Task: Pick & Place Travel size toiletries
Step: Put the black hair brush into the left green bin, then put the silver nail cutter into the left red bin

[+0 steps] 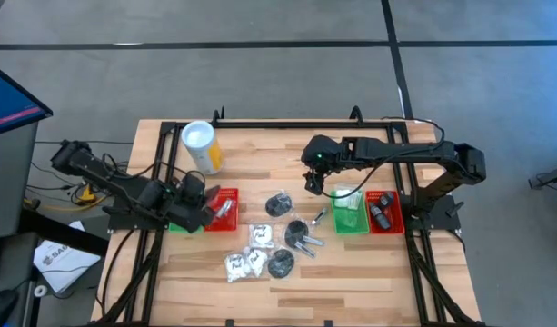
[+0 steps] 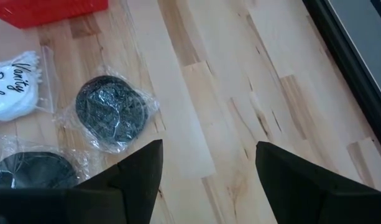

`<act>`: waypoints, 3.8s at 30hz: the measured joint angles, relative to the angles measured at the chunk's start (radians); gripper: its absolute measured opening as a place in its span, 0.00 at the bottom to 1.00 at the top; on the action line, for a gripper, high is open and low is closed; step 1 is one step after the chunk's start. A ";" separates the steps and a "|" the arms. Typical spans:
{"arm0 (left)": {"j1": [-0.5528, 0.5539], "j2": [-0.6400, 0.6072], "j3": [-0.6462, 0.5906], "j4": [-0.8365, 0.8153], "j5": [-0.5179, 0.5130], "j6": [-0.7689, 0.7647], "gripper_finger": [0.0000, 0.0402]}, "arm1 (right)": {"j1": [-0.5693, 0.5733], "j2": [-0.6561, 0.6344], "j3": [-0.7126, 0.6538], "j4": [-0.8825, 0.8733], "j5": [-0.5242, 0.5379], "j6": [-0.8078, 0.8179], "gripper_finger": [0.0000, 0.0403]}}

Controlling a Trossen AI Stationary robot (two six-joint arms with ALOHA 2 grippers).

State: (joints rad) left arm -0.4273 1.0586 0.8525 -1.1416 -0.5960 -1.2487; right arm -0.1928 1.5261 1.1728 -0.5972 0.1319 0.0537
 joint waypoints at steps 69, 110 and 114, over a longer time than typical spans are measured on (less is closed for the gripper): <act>0.072 0.280 0.130 -0.424 0.156 0.344 0.36 | 0.046 0.000 0.000 -0.003 0.000 0.005 0.61; 0.053 0.230 0.130 0.500 0.041 0.754 0.36 | 0.335 0.044 -0.116 -0.108 0.003 -0.027 0.61; 0.053 0.231 0.126 0.512 0.029 0.754 0.36 | 0.335 0.125 -0.114 -0.104 0.001 -0.076 0.61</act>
State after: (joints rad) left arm -0.3740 1.2892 0.9787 -0.6292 -0.5675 -0.4946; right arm 0.1421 1.6515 1.0591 -0.7014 0.1329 -0.0222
